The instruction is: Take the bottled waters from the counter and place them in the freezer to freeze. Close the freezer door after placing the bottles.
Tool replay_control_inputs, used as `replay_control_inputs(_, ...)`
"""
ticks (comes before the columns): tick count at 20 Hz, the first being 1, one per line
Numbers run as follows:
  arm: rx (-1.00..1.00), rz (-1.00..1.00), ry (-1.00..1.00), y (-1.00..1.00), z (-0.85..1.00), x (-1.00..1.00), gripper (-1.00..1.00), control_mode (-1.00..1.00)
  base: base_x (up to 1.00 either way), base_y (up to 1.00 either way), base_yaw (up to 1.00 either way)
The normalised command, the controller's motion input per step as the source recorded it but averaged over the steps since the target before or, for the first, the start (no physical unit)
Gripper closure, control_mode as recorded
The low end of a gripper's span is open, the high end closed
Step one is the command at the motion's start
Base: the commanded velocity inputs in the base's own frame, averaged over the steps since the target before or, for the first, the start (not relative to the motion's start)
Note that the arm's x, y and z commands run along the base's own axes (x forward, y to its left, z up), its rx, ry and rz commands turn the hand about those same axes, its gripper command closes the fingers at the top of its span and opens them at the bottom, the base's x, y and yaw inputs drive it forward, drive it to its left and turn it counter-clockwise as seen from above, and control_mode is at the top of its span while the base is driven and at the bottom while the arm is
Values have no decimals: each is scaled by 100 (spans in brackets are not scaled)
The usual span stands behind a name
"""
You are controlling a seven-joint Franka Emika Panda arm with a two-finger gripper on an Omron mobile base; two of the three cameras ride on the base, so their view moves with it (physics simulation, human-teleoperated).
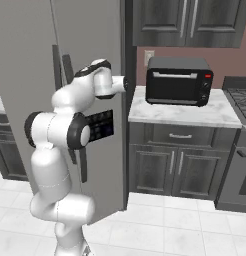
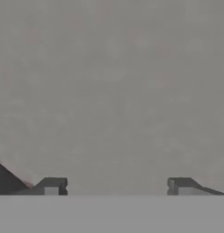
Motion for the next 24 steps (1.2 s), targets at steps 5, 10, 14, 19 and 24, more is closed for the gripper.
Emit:
replay_control_inputs(5,0,-22,-16,100,-1,73,-100,-100,0,0,0)
replay_control_inputs(10,-5,-41,-6,100,-5,91,-100,-100,0,0,0)
replay_control_inputs(14,-20,-45,4,65,0,100,-100,-100,0,0,0)
replay_control_inputs(19,-8,-25,12,10,0,71,-100,-100,0,0,0)
replay_control_inputs(24,0,-1,0,0,0,2,-100,-100,0,0,0)
